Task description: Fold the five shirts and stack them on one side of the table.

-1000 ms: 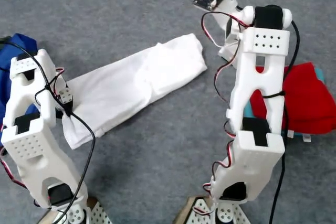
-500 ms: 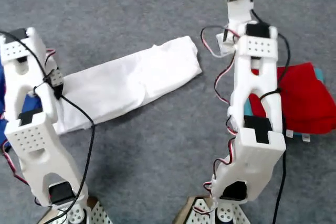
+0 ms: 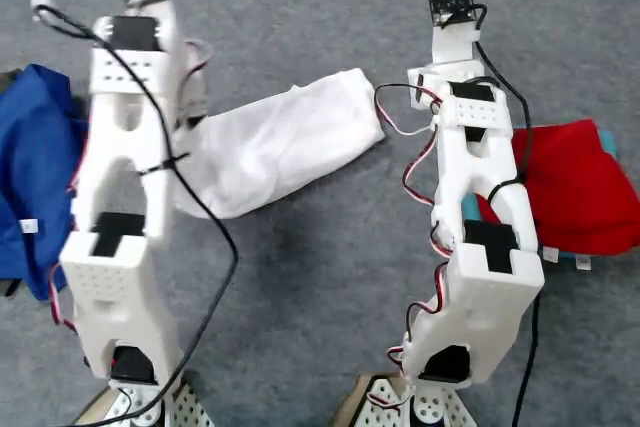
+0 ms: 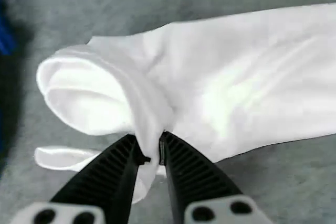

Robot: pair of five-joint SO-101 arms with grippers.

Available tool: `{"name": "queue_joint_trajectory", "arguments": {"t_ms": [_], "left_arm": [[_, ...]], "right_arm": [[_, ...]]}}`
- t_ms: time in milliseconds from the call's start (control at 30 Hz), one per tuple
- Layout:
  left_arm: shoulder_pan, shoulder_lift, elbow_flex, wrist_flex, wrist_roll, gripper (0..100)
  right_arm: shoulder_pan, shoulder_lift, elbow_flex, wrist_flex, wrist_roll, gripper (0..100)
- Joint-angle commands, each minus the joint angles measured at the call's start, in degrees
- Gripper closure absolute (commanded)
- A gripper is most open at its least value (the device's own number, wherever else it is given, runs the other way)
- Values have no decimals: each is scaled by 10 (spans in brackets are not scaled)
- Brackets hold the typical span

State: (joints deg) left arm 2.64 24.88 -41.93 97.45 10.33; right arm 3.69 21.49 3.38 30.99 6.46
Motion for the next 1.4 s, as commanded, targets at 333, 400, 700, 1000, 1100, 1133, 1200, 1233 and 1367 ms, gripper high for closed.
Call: {"name": "queue_joint_trajectory", "arguments": {"t_ms": [333, 400, 700, 1000, 1100, 1133, 1200, 1233, 1367], "left_arm": [[165, 51, -57, -231, 171, 982], [174, 69, -58, -271, 188, 982], [195, 164, -178, -318, 215, 982], [229, 228, -273, -309, 215, 982], [229, 247, -280, -309, 215, 982], [229, 254, -285, -309, 215, 982], [229, 266, -295, -309, 215, 982], [231, 269, -301, -309, 215, 980], [230, 274, -315, -306, 241, 870]], "right_arm": [[28, -3, -1, -13, -5, 993], [28, -3, -1, -13, -5, 993], [36, -3, -1, -18, -6, 993], [67, -7, 0, -29, -65, 993], [70, -7, 0, -29, -64, 993], [69, -7, 0, -29, -63, 993], [65, -7, 0, -29, -62, 993], [65, -7, 0, -29, -62, 993], [65, -7, 0, -29, -62, 993]]}}
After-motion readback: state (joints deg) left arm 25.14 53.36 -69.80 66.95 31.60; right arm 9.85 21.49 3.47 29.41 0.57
